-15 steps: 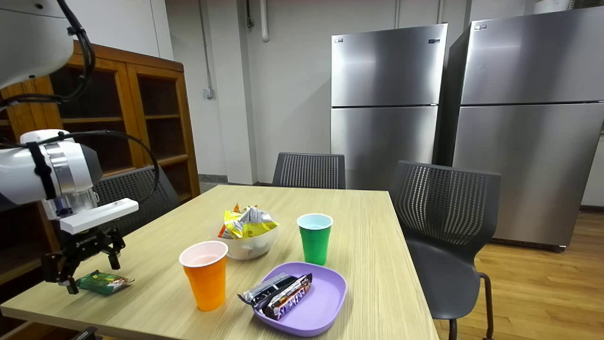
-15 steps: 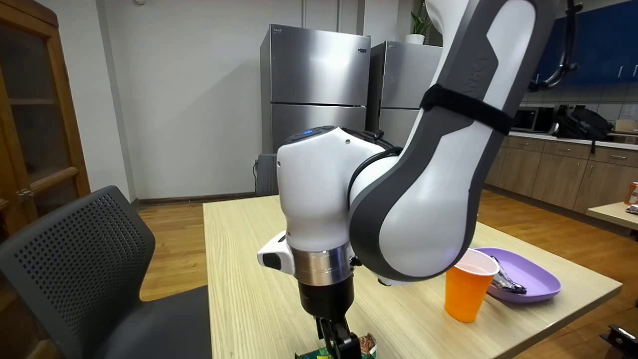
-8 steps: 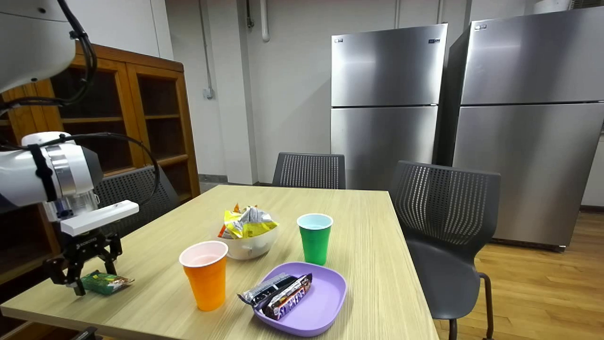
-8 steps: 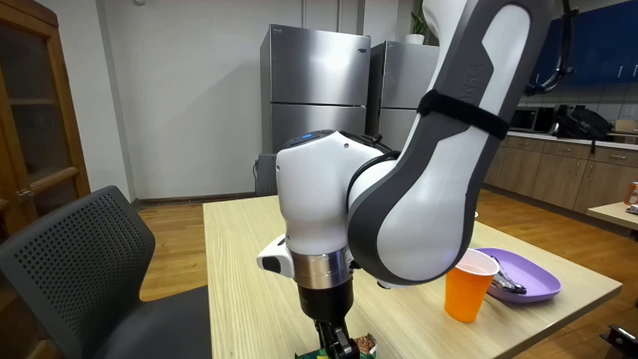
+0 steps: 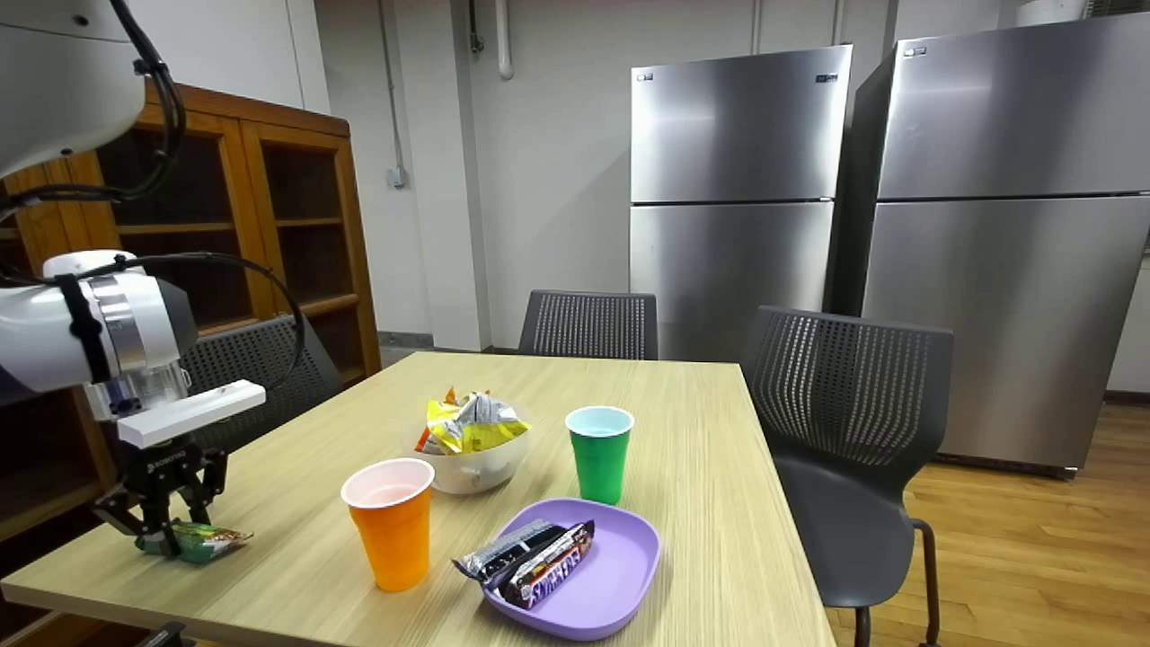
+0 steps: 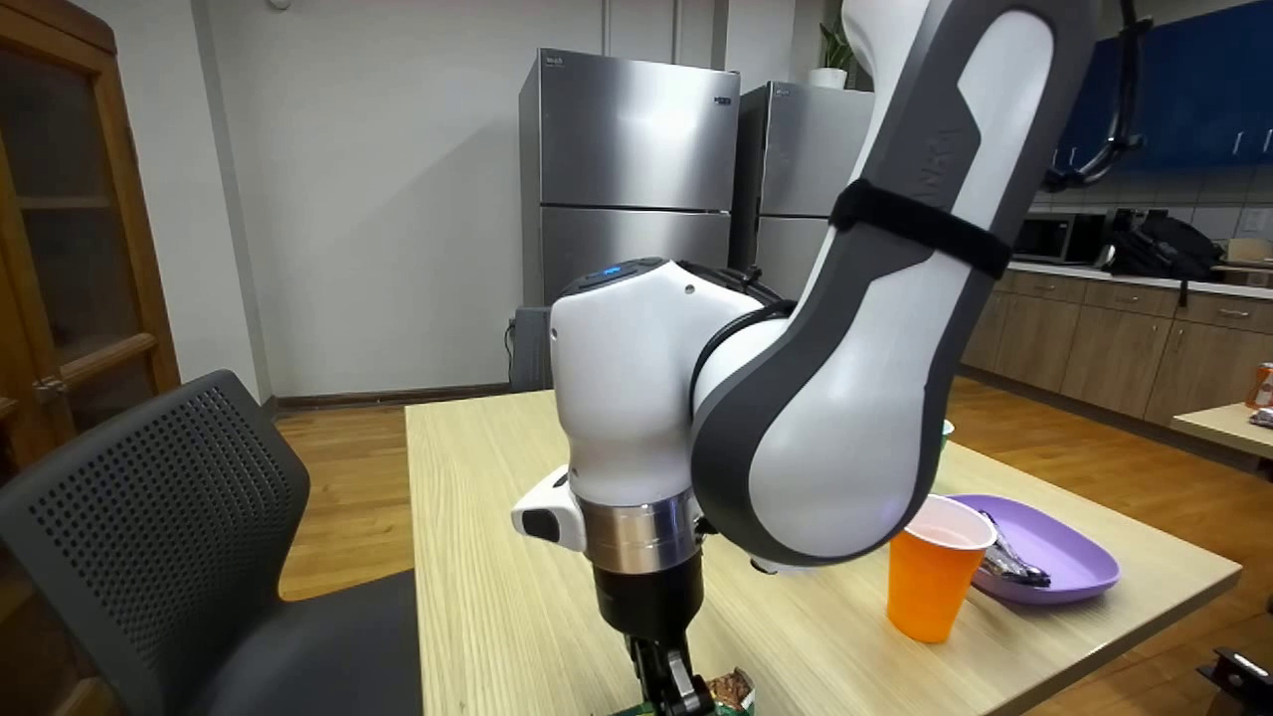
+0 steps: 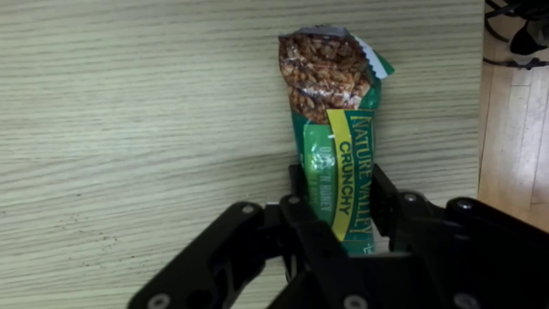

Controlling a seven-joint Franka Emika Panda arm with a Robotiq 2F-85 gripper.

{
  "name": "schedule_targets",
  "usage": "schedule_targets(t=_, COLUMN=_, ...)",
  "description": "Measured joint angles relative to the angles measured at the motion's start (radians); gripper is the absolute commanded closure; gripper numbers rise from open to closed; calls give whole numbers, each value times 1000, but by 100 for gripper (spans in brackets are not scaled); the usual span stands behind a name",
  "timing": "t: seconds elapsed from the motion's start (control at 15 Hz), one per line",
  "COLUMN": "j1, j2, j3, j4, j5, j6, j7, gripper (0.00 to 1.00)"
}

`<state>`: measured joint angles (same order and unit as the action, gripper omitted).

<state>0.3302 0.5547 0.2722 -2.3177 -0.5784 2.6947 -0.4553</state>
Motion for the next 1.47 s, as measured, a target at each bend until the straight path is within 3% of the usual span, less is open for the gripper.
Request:
schedule_targets(t=0.6, j1=0, j2=-66, j3=-4, j4=-4, j5=-13, j6=7, j7=0, gripper=88)
schedule_targets(t=1.47, j1=-3, j2=-260, j3=-11, j4=-94, j5=-13, j6=-14, j7=4, gripper=88)
